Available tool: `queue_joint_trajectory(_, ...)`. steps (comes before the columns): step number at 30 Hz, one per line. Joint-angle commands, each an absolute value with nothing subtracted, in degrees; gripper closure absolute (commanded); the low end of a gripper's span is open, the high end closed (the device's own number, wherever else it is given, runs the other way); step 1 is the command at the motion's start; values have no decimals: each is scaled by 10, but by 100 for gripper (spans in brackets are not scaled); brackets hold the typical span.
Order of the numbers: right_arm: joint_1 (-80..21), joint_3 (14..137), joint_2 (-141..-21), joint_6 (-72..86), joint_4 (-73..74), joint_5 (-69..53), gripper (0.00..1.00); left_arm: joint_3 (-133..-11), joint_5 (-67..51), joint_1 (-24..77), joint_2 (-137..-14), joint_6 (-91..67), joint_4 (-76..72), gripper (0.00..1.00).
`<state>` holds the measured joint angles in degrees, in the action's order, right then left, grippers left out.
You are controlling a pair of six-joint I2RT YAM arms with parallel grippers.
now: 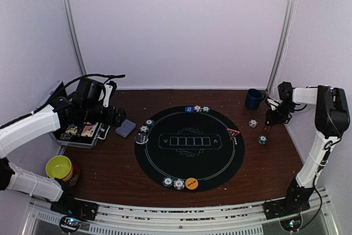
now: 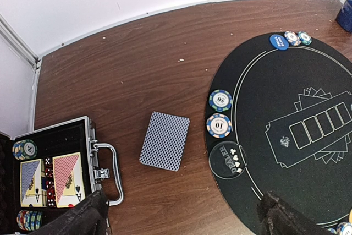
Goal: Distribute texas hold em gaming equipment
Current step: Pick up the pile of poker chips from the pile of poker chips.
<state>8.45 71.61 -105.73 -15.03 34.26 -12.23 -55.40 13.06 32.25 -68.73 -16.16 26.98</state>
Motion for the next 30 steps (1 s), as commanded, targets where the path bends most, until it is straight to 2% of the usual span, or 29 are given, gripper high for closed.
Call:
queue_joint_trajectory(1,87,707,-1059,-149,342,-123,62,-550,137,324,-686,-155,245,2)
queue_joint_trajectory(6,87,708,-1050,-149,344,-117,67,-551,137,325,-686,-154,246,2)
queue_joint_trajectory(18,76,730,-1007,-152,369,-102,67,-551,139,325,-690,-153,245,2)
queue_joint_trajectory(30,-35,804,-1008,-132,407,-69,67,-551,139,325,-689,-153,246,2)
